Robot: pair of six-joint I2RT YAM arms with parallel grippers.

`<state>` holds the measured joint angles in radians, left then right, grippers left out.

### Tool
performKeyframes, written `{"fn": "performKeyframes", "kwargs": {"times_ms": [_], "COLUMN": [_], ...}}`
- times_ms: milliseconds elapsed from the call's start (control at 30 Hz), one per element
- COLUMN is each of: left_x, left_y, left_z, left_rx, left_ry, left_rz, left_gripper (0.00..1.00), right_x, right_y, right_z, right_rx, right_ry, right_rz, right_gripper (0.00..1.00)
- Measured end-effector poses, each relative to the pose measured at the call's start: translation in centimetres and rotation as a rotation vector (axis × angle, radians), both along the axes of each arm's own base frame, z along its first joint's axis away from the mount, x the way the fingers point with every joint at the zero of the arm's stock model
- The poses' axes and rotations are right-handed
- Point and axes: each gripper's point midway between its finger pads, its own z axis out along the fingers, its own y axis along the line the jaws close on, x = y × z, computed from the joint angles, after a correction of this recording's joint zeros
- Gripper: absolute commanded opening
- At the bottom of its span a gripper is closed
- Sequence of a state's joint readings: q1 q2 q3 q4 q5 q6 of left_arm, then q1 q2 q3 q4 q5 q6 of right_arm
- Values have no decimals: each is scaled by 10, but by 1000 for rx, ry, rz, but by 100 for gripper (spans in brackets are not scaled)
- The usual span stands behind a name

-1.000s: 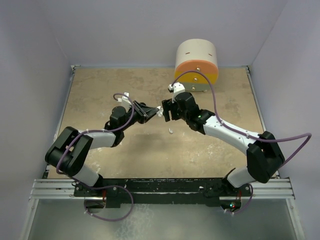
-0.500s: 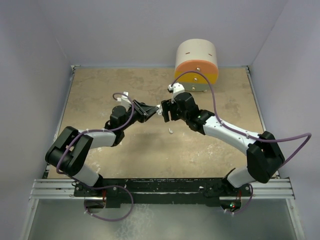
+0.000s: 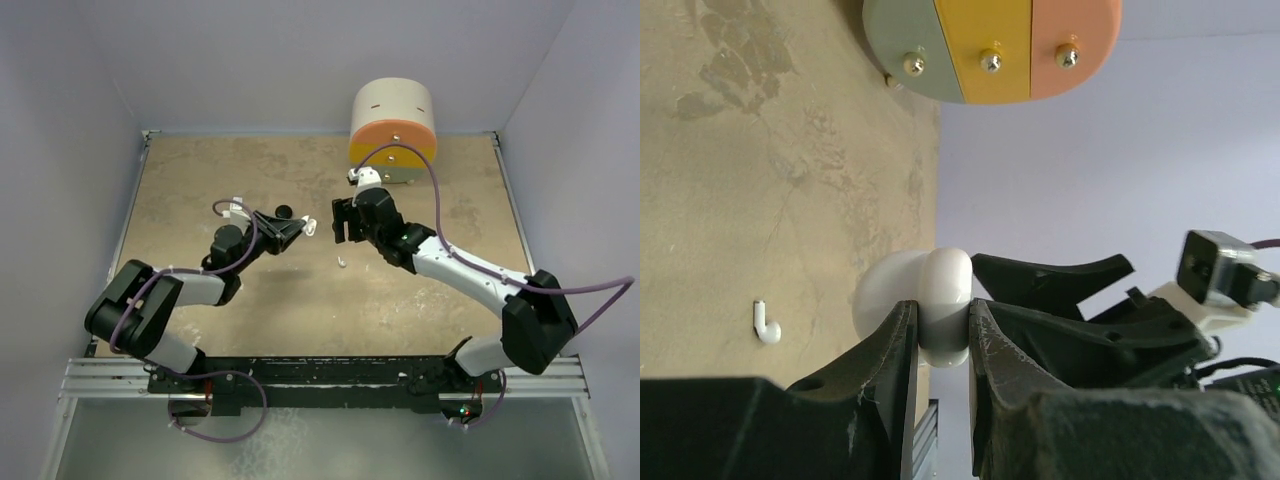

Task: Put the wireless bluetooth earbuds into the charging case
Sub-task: Pick up the earbud from the center of the board.

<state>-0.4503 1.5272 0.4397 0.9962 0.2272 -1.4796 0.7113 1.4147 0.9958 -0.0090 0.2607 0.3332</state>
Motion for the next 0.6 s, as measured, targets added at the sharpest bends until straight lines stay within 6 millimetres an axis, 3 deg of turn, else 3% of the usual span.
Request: {"fn": "performKeyframes", "kwargs": {"times_ms": [133, 333, 600], "left_x": [-5, -8, -11], "left_y": [21, 56, 60], "left_z": [6, 23, 33], "left_rx": [-31, -68, -76], "left_ry": [-7, -46, -67], "left_rz": [46, 128, 130], "left_gripper": [0, 0, 0], "right_x": [-1, -19, -42], "right_y": [-3, -16, -17], "right_z": [-29, -78, -118], "right_rx": [-40, -99, -138], "right_ry": [61, 161, 242], "right_rz": [-21, -35, -28], "right_gripper": [75, 75, 75]}}
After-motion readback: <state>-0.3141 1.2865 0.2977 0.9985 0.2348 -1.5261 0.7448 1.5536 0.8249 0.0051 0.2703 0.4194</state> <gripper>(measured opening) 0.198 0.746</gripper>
